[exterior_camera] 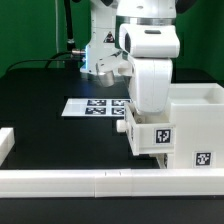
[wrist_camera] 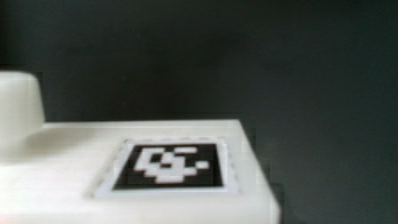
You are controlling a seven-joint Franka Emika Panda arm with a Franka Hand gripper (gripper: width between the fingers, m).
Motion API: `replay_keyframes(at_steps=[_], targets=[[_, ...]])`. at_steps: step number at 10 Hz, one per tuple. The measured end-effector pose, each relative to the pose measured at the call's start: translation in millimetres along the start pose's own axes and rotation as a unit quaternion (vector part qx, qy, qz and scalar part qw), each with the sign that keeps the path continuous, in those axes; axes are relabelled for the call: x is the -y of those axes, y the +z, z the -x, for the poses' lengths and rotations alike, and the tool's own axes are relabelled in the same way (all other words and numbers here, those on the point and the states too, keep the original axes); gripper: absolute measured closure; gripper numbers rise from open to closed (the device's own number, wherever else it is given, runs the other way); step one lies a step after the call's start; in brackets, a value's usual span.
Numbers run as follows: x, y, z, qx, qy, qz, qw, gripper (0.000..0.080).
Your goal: Assemble drawer
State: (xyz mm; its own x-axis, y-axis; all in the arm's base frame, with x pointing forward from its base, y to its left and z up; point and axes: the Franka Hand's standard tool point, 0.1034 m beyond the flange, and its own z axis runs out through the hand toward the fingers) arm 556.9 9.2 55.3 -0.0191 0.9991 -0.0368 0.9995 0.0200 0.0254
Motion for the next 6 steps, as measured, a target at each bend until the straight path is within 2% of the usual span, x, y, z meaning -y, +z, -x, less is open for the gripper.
replay_keyframes(at_steps=[1, 2, 3, 4, 5, 6], targets=[[0.1, 0.1, 0.0, 0.000, 0.000, 0.000, 1.000, 0.0761], [-0.2, -1.8, 0.3, 0.001, 0.001, 0.000, 1.000, 0.0658], [-2.9, -8.7, 1.0, 0.002, 0.001, 0.005, 1.000, 0.0511], [-5.0, -16.9, 1.7, 0.004, 0.002, 0.007, 1.000, 0.0511], [-6.5, -27.2, 2.2, 0.008, 0.003, 0.004, 1.000, 0.0335], [-8.9, -37.5, 3.5, 0.012, 0.003, 0.002, 1.000, 0.0335]])
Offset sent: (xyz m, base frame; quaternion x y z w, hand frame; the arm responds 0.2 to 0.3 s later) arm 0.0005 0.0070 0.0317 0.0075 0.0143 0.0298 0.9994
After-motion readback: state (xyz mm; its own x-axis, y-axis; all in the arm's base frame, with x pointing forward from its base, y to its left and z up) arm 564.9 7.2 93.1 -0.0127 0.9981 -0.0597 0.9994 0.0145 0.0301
